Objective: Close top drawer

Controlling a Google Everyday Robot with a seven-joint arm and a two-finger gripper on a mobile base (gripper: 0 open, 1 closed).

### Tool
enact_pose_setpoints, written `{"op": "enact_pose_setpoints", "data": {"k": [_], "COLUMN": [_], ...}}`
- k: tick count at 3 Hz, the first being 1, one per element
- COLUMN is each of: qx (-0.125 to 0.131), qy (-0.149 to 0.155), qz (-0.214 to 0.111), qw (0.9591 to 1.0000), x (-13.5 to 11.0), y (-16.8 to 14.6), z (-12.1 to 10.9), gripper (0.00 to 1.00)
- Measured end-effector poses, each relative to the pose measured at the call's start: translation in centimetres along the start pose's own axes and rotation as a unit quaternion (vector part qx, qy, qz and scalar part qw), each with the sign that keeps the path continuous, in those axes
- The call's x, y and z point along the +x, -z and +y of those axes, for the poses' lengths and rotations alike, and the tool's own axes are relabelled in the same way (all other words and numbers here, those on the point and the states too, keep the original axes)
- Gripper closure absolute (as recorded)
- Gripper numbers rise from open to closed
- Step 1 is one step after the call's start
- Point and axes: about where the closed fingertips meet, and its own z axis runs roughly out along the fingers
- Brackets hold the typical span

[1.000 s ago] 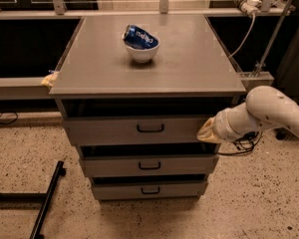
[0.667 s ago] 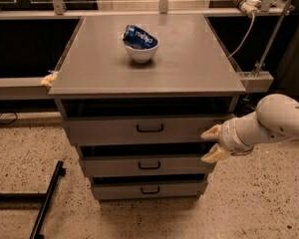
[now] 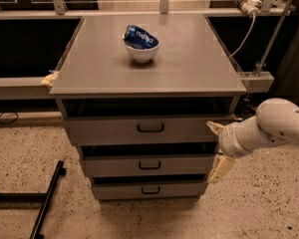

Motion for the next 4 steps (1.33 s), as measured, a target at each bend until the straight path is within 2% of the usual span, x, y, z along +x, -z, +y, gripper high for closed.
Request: {"op": "enact_pose_setpoints", "data": {"k": [1, 2, 3, 4], "qx": [-0.011, -0.016, 0.026, 0.044], "qy": [0.012, 0.035, 0.076, 0.091], "qz": [0.0, 0.003, 0.014, 0.022], "qw": [0.9999, 0.9992, 0.9967, 0.9946], "x": [-0.8, -4.4, -10.0, -11.6], "y": [0.2, 3.5, 10.7, 12.9], "z": [0.1, 0.0, -0.6, -0.8], "gripper": [0.0, 0.0, 0.0, 0.0]}}
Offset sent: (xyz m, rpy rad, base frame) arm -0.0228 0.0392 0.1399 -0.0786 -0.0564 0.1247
